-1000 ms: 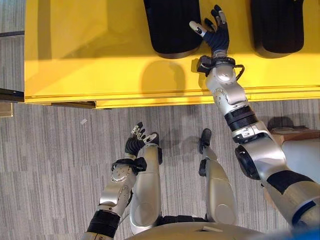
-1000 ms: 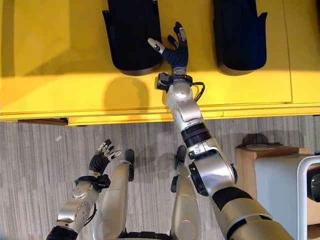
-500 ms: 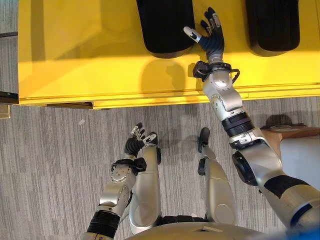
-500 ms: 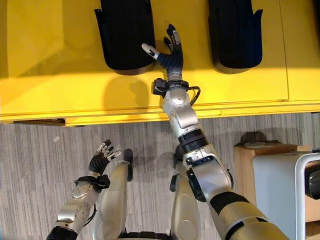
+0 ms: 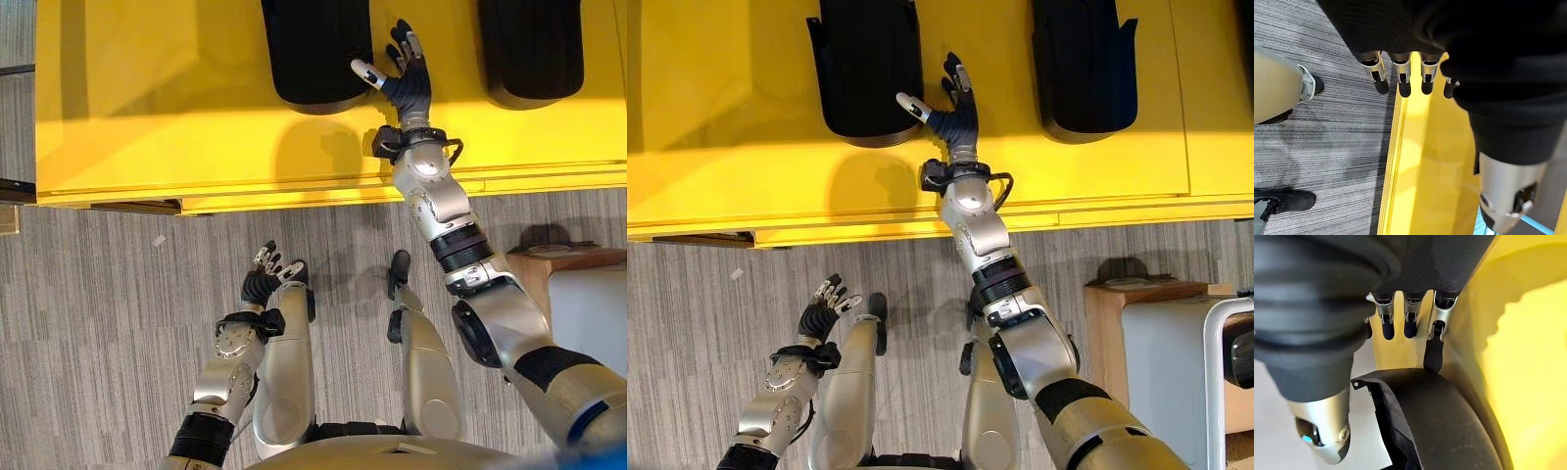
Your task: Move parts from the plastic box to the shelf.
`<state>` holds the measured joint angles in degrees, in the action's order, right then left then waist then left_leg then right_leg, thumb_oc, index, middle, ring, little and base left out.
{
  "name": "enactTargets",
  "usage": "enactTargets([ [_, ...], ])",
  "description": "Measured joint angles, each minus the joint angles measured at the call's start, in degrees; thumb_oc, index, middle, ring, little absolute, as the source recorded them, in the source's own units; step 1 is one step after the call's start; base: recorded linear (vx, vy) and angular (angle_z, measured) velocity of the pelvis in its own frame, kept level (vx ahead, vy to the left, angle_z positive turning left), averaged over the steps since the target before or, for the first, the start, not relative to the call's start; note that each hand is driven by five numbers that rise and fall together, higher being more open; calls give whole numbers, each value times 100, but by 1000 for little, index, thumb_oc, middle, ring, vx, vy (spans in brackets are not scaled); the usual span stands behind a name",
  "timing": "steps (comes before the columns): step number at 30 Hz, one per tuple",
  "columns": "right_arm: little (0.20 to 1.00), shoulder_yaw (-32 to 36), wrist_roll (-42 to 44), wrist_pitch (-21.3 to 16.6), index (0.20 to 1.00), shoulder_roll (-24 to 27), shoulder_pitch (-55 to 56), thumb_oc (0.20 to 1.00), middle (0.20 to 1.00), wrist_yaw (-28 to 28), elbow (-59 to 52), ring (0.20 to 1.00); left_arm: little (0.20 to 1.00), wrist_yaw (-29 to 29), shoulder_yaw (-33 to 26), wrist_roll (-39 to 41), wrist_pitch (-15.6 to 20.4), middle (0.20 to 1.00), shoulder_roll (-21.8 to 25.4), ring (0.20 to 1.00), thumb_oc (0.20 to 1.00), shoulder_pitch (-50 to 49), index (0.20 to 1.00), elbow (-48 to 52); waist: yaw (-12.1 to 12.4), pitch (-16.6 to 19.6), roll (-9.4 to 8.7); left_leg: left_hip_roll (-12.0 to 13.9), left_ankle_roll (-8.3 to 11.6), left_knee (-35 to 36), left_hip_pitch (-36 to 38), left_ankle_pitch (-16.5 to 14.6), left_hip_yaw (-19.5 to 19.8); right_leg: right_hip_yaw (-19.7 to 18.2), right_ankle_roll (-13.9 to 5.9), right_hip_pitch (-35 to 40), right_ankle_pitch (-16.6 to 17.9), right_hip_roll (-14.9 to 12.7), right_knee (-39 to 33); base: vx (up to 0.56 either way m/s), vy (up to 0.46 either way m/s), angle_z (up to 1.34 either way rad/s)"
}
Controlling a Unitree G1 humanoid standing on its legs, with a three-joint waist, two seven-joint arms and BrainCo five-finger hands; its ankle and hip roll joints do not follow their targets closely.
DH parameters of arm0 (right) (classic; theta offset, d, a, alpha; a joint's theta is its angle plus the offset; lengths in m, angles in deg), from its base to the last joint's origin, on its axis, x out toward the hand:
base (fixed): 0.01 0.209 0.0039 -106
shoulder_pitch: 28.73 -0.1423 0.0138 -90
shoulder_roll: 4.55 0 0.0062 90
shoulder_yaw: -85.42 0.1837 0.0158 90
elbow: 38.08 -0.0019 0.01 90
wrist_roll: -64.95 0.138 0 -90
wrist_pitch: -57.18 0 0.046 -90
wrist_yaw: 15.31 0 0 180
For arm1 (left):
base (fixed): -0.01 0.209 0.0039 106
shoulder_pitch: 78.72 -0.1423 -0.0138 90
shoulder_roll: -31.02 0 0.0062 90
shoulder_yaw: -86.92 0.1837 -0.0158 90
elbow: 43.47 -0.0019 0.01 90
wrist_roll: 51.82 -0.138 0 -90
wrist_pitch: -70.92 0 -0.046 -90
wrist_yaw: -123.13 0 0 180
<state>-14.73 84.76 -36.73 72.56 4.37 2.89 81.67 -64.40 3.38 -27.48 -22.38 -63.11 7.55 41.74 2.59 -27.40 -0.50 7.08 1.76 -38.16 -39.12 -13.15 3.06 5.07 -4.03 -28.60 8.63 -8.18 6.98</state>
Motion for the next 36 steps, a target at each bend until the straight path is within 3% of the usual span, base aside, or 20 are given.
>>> enactTargets([
  [13,1000,-388,-96,62,1000,-96,335,1000,1000,-94,-116,1000,1000,-29,-191,-9,-2,1000,-55,1000,1000,-254,1000,-116,42,49,37,96,74,-7,216,-86,-20,55,-24,106,-106,42,196,6,6,-2],
  [20,1000,-403,-99,52,1000,-63,197,1000,1000,-216,-114,1000,1000,-39,-245,-10,10,1000,-211,1000,1000,-117,1000,-224,89,-9,157,158,96,45,115,-8,28,142,-18,-18,-105,72,244,13,3,1],
  [23,1000,-404,-98,100,1000,-102,264,1000,1000,-226,-117,1000,1000,-37,-161,-10,11,1000,-232,1000,1000,-177,1000,-227,124,-7,153,190,173,79,182,24,37,150,0,12,-126,102,288,-71,11,-2],
  [36,1000,-346,-490,371,1000,2,573,1000,1000,78,-1255,1000,1000,-169,-91,-12,7,1000,-122,1000,1000,80,1000,-304,46,-142,69,165,172,113,-48,95,76,197,-1,-224,-94,83,328,9,-5,1],
])
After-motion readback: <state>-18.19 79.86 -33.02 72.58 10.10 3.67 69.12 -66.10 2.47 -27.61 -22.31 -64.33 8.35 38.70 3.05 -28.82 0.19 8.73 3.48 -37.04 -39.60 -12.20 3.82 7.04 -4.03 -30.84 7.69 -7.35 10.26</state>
